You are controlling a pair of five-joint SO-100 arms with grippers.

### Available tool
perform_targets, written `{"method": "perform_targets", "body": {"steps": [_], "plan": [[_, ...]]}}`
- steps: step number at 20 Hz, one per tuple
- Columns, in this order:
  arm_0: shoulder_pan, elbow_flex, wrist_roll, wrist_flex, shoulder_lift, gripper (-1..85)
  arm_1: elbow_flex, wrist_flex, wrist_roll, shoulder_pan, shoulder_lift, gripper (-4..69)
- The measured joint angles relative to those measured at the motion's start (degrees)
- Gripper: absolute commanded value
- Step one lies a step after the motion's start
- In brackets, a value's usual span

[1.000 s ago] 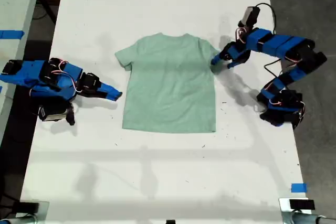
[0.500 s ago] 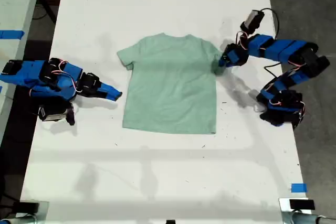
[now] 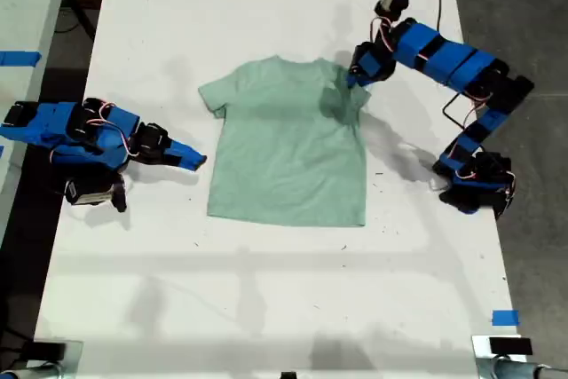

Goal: Fold t shirt

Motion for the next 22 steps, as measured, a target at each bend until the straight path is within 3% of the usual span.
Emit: {"method": "perform_targets", "body": {"steps": [4,9,13,16,22], "plan": [[0.0,0.0,0.0,0.0,0.0,11.7,-22.76,2.9,-0.26,-6.24,-13.89,1.8],[0.0,0.0,0.0,0.0,0.0,11.7,-24.43,-7.03,-1.23,-12.04,-25.49,3.5],[0.0,0.0,0.0,0.0,0.0,11.7,-24.52,-12.3,-2.64,-15.56,-30.76,22.9],[0.0,0.0,0.0,0.0,0.0,11.7,-24.52,-12.48,-3.25,-16.08,-30.85,26.2],[0.0,0.0,0.0,0.0,0.0,11.7,-24.43,-7.29,-3.6,-16.35,-21.88,24.8]]}}
